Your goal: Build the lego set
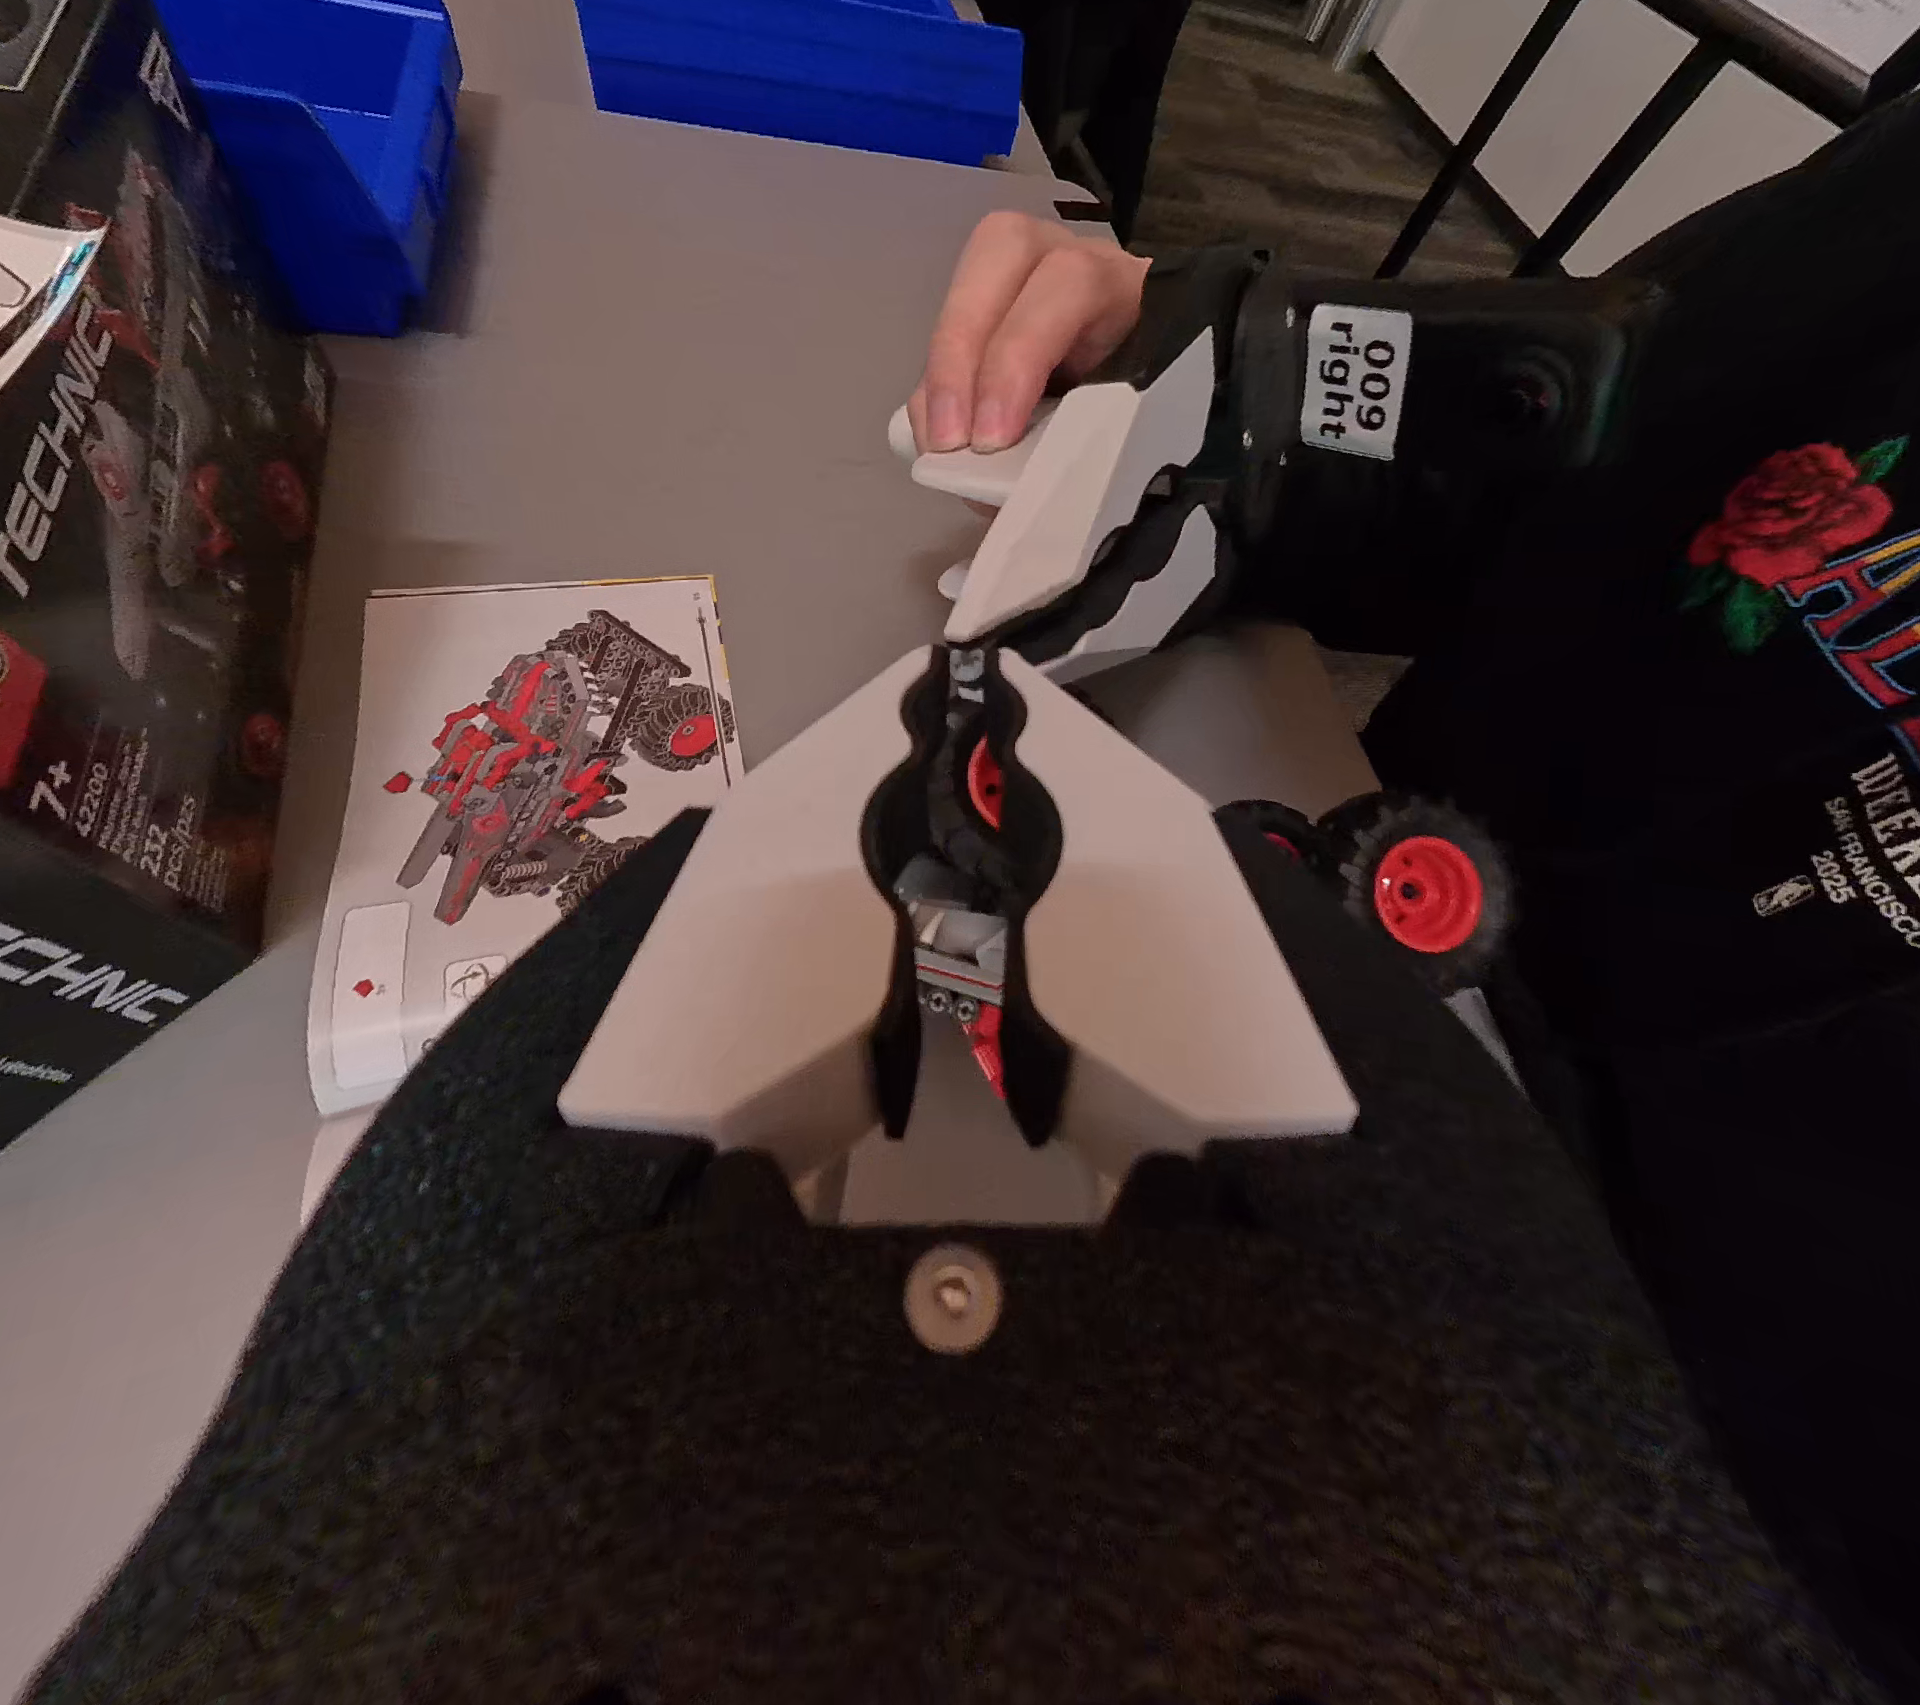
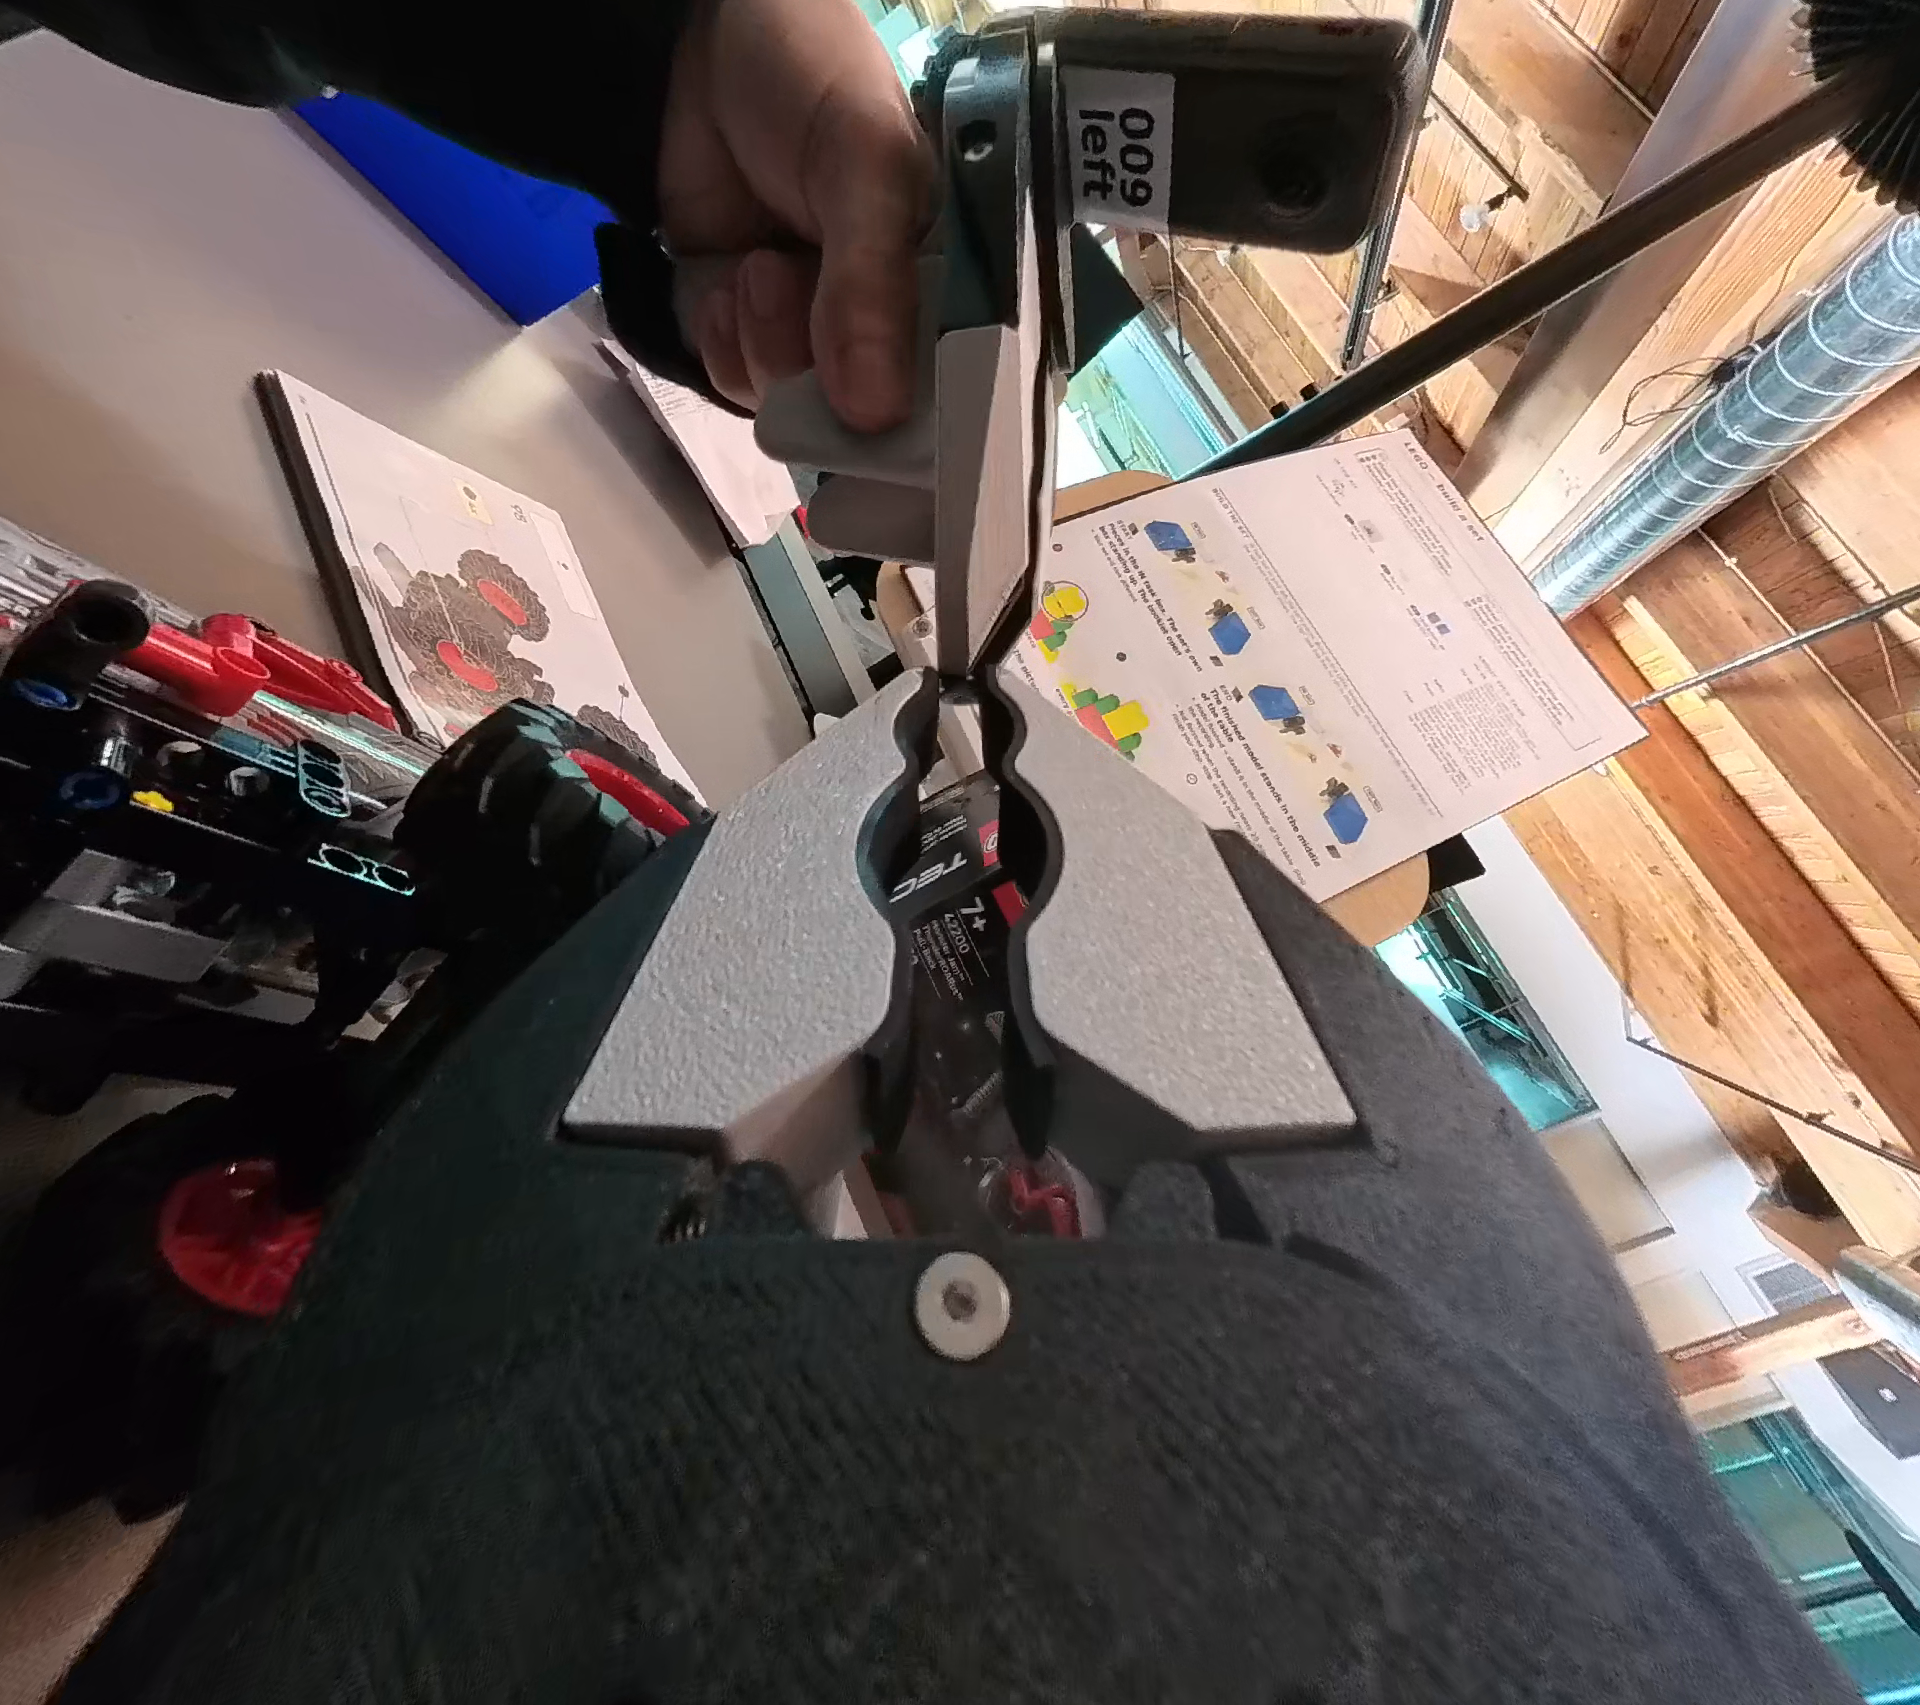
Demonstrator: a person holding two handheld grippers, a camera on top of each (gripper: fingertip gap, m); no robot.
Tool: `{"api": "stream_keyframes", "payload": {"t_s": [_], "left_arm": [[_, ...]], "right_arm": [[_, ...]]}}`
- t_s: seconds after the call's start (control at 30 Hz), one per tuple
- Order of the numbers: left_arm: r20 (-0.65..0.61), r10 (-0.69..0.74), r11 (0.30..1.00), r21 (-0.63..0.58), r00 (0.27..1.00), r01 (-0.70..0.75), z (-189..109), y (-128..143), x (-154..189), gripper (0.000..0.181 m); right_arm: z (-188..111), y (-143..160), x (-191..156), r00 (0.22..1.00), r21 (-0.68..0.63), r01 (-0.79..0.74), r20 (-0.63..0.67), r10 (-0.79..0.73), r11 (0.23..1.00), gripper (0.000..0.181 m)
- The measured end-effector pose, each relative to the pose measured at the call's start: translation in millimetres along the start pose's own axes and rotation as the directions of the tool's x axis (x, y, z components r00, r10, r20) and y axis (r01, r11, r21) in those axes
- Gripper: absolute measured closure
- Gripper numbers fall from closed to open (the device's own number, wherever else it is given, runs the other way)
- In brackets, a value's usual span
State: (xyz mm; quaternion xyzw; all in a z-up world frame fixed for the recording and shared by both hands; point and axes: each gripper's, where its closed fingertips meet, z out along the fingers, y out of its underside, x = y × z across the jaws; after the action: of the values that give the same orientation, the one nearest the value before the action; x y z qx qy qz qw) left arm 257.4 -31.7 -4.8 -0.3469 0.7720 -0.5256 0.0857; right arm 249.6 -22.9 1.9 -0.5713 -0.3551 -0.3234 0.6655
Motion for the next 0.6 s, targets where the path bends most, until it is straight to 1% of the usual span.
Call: {"api": "stream_keyframes", "payload": {"t_s": [0.1,0.2,0.23,0.27,0.3,0.33,0.37,0.4,0.43,0.47,0.6], "left_arm": [[0.049,-0.006,1.0,-0.017,0.999,0.007,-3,4,-11,0.178],[0.037,-0.007,1.0,-0.03,0.999,0.008,-6,8,-10,0.178],[0.021,0.005,0.999,-0.044,1.0,-0.004,-5,10,-7,0.178],[0.004,0.022,0.998,-0.062,1.0,-0.022,-4,12,-3,0.178],[-0.019,0.043,0.996,-0.083,0.999,-0.044,-2,15,2,0.177],[-0.044,0.064,0.992,-0.107,0.997,-0.069,1,18,8,0.178],[-0.061,0.082,0.987,-0.137,0.995,-0.09,4,23,12,0.177],[-0.063,0.097,0.98,-0.171,0.993,-0.106,7,27,14,0.178],[-0.058,0.111,0.971,-0.205,0.992,-0.121,10,31,14,0.178],[-0.055,0.123,0.963,-0.235,0.991,-0.132,13,35,13,0.178],[-0.073,0.146,0.945,-0.285,0.986,-0.161,22,42,16,0.178]], "right_arm": [[-2,-1,-1,1.0,0.015,0.011,0.011,-0.011,1.0,0.176],[-5,1,2,1.0,0.022,-0.012,0.027,0.012,1.0,0.174],[-7,2,2,0.998,0.027,-0.018,0.059,0.016,0.999,0.172],[-12,4,0,0.992,0.026,-0.038,0.118,0.035,0.999,0.167],[-17,9,0,0.978,0.009,-0.098,0.185,0.094,0.995,0.159],[-24,13,3,0.952,-0.016,-0.197,0.237,0.195,0.98,0.152],[-31,15,4,0.907,-0.038,-0.308,0.29,0.306,0.951,0.144],[-39,15,-1,0.84,-0.069,-0.403,0.368,0.399,0.913,0.136],[-47,17,-10,0.774,-0.12,-0.458,0.433,0.462,0.881,0.134],[-52,21,-18,0.733,-0.172,-0.477,0.464,0.498,0.862,0.134],[-55,38,-59,0.645,-0.327,-0.468,0.508,0.57,0.821,0.151]]}}
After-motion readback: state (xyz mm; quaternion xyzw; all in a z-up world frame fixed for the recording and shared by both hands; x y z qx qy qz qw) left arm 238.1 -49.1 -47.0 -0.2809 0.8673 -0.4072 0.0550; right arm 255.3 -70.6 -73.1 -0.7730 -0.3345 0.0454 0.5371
